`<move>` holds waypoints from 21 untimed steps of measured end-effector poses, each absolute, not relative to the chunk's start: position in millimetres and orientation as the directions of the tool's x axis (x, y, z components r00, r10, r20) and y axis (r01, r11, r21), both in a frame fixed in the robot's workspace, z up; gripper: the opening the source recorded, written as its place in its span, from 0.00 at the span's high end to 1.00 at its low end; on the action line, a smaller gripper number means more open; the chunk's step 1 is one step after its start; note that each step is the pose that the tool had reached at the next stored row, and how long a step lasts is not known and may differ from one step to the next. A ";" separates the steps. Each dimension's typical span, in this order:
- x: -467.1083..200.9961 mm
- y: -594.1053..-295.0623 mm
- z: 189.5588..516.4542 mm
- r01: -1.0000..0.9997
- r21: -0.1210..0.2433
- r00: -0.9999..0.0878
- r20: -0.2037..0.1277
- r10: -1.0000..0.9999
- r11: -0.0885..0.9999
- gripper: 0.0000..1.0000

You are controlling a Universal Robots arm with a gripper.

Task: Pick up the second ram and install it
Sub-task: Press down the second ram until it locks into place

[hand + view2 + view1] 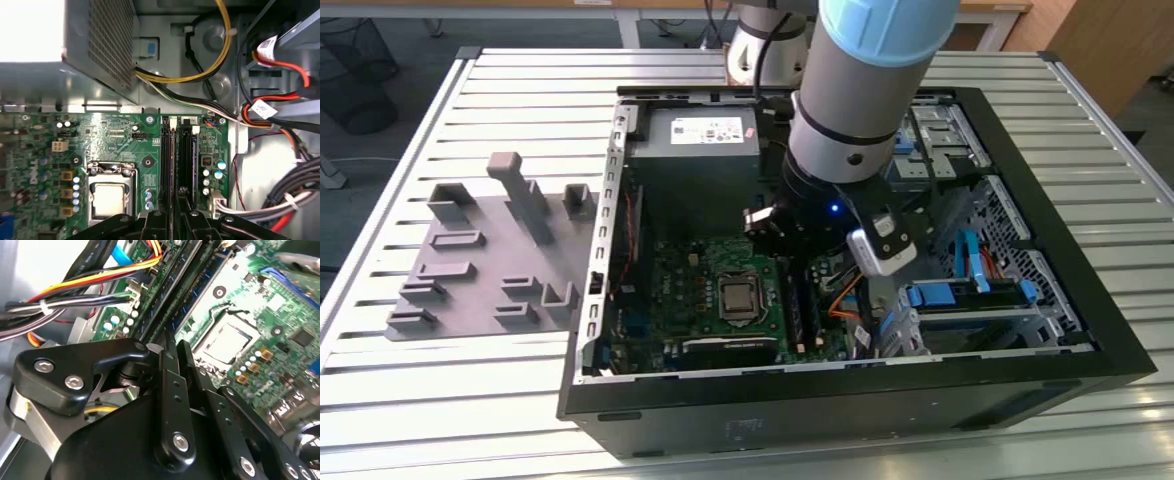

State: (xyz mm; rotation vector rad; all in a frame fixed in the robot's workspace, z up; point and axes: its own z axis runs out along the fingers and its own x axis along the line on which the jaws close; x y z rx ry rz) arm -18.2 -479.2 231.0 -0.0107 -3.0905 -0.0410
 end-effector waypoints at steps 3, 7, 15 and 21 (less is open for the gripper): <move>-18.2 -479.2 239.8 0.008 0.026 -0.999 0.052 0.006 1.000 0.79; -18.2 -479.2 241.6 0.008 0.027 -0.999 0.053 0.006 1.000 0.87; -17.6 -479.2 232.8 0.007 0.026 -0.999 0.048 0.006 1.000 0.89; -17.6 -479.2 225.7 0.007 0.026 -0.999 0.048 0.006 1.000 0.89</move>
